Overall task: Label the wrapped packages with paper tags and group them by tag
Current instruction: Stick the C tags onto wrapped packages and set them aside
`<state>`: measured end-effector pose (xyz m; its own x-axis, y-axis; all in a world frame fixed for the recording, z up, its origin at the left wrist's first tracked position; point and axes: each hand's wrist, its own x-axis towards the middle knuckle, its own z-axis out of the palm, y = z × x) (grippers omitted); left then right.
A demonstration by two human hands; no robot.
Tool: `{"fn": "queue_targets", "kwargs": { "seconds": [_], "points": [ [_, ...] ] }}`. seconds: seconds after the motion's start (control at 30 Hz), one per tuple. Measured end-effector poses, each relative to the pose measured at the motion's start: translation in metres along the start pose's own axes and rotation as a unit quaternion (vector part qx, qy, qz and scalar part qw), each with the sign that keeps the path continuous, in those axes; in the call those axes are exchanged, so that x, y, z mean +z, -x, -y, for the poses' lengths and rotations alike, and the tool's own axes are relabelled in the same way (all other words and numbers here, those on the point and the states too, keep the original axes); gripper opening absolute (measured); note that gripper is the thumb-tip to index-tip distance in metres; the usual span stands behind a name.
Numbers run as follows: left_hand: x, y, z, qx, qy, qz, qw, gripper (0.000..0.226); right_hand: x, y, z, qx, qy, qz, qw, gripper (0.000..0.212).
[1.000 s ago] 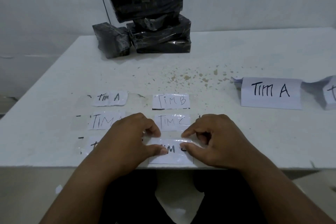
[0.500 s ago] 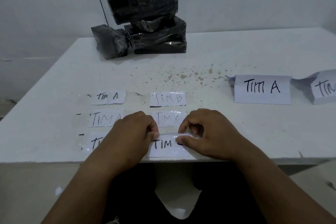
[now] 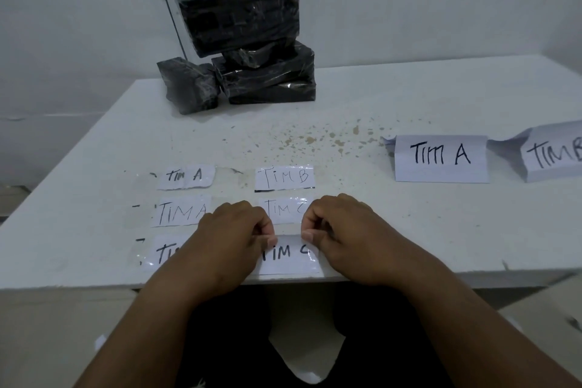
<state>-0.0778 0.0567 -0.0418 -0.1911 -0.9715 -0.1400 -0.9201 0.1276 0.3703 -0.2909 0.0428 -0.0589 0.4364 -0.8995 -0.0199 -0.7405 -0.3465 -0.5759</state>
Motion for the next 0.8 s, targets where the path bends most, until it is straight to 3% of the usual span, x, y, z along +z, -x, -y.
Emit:
{"fn": "queue_targets", "kwargs": {
  "seconds": [0.43, 0.8],
  "points": [
    [-0.01, 0.011, 0.026, -0.004, 0.107, -0.011, 0.994, 0.016, -0.006, 0.011, 0.012, -0.015, -0.061, -0.023, 0.998, 0.009],
    [-0.01, 0.018, 0.034, 0.016, 0.256, -0.087, 0.963, 0.012, -0.045, 0.019, 0.003, -0.004, -0.106, -0.156, 0.982, 0.015]
  ]
}}
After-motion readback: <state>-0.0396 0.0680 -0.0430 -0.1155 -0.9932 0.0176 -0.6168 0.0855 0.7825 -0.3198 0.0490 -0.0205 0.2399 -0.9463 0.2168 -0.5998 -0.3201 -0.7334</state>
